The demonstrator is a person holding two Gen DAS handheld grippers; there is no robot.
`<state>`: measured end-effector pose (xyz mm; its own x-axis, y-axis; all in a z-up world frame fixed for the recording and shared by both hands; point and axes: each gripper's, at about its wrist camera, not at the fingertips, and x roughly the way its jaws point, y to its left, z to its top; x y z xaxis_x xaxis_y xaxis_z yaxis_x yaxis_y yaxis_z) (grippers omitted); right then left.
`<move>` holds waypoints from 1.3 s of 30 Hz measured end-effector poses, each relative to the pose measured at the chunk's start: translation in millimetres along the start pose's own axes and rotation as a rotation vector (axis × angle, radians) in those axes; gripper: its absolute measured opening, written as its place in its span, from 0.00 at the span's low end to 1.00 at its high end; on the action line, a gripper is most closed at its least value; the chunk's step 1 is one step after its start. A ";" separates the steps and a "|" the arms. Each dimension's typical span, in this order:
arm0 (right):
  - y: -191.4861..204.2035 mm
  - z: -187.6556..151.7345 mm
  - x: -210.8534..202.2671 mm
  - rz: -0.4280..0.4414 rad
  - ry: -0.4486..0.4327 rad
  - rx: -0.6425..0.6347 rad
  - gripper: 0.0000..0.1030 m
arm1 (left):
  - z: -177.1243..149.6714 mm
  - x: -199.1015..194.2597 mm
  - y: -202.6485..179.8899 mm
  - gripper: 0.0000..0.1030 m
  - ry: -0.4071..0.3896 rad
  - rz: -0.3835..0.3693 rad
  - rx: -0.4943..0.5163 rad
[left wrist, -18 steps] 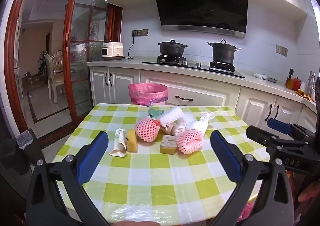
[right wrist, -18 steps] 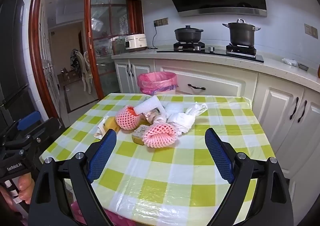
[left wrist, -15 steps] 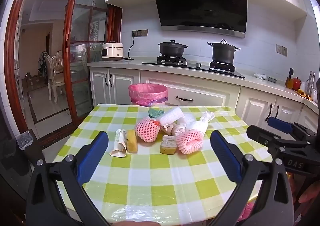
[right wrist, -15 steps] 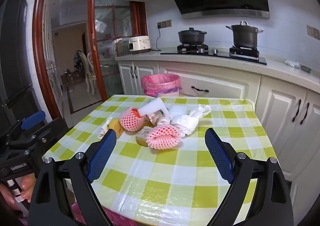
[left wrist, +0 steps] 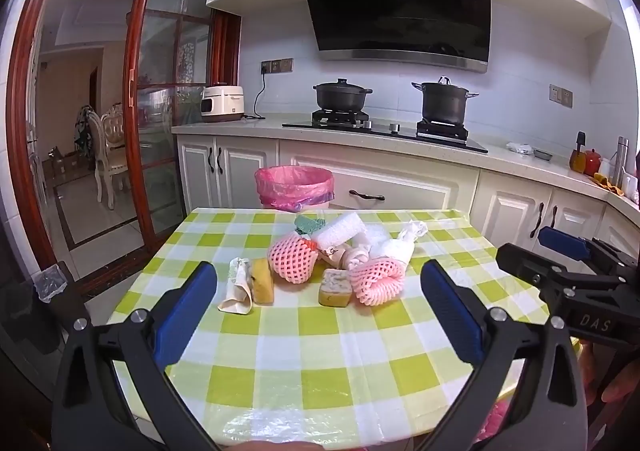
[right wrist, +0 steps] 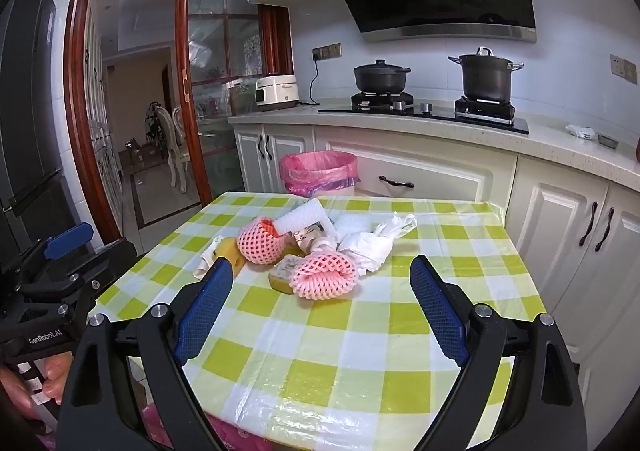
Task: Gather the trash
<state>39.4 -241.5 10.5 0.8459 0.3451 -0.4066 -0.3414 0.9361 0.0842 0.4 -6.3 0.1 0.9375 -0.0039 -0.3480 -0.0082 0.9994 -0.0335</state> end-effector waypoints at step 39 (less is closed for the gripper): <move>1.2 -2.4 -8.7 -0.004 -0.049 -0.006 0.83 | 3.0 -5.3 -6.9 0.96 -0.028 -0.003 0.018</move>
<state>30.7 -243.5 12.0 0.8664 0.3439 -0.3619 -0.3398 0.9373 0.0772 -3.5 -13.1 5.0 0.9468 -0.0063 -0.3218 0.0006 0.9998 -0.0178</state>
